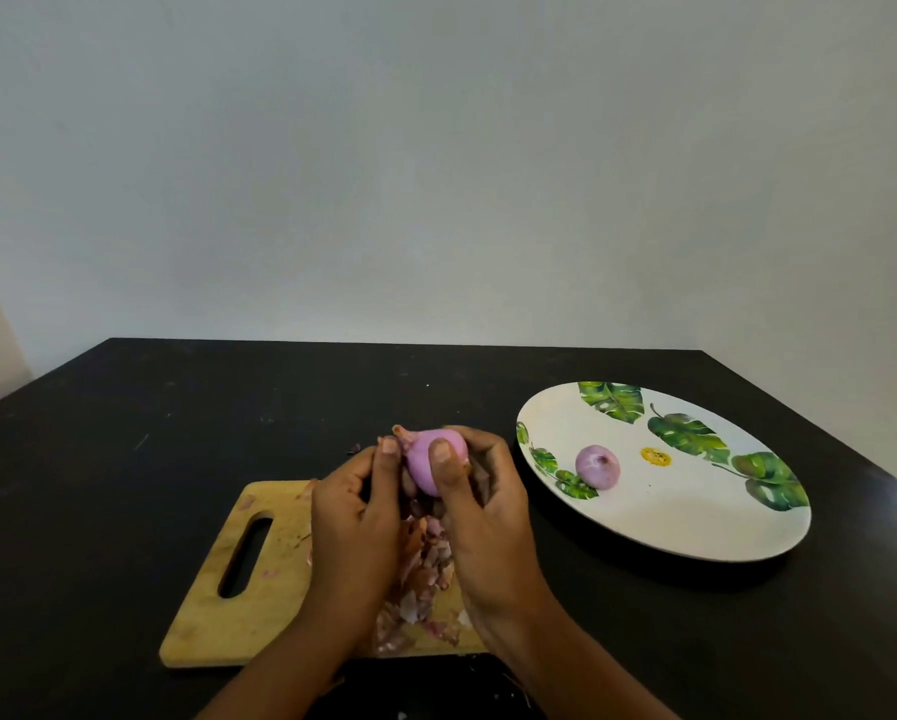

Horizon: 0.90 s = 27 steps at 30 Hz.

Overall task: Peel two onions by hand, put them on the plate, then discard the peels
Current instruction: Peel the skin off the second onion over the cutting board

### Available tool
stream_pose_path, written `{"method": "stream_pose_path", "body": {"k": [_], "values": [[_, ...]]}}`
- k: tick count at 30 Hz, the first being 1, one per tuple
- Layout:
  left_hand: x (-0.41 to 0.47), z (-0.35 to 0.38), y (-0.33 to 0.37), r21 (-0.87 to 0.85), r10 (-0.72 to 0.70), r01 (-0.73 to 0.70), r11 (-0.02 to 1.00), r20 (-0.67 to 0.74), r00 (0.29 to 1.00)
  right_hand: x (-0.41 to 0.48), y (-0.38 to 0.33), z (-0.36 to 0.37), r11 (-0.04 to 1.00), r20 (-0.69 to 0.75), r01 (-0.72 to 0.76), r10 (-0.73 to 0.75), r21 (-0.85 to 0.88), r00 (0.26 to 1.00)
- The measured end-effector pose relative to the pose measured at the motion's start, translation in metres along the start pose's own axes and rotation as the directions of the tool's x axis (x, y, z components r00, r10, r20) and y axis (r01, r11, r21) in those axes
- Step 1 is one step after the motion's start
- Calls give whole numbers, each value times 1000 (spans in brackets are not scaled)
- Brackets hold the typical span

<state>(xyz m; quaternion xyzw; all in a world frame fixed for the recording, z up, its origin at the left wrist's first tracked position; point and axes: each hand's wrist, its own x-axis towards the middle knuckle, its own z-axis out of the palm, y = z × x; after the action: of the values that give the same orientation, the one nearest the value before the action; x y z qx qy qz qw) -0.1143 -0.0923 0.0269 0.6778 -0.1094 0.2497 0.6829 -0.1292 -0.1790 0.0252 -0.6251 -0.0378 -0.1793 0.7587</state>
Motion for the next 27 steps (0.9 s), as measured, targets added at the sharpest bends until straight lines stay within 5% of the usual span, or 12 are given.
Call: {"method": "stream_pose_path", "body": {"k": [4, 7, 12, 17, 22, 25, 27], "values": [[2, -3, -1, -86, -155, 156, 984, 11, 988, 3, 1, 1, 969, 62, -134, 123, 210, 990], [0, -1, 7, -201, -252, 256, 946, 45, 967, 4, -6, -1, 843, 153, -260, 212, 471, 965], [-1, 1, 11, -286, -281, 295, 912, 90, 955, 9, -6, -2, 736, 219, -373, 303, 565, 928], [-3, 1, 12, -105, -4, 21, 994, 158, 987, 13, -7, -1, 647, 185, -458, 446, 609, 876], [-5, -1, 3, 115, 337, -389, 914, 317, 887, 14, -15, -7, 621, 100, -503, 566, 600, 818], [-7, -2, -6, 244, 389, -528, 814, 447, 806, 20, -22, -19, 682, -10, -444, 551, 581, 834], [-6, -2, -11, 268, 365, -511, 817, 446, 817, 25, -22, -24, 720, -62, -383, 507, 579, 860]]}}
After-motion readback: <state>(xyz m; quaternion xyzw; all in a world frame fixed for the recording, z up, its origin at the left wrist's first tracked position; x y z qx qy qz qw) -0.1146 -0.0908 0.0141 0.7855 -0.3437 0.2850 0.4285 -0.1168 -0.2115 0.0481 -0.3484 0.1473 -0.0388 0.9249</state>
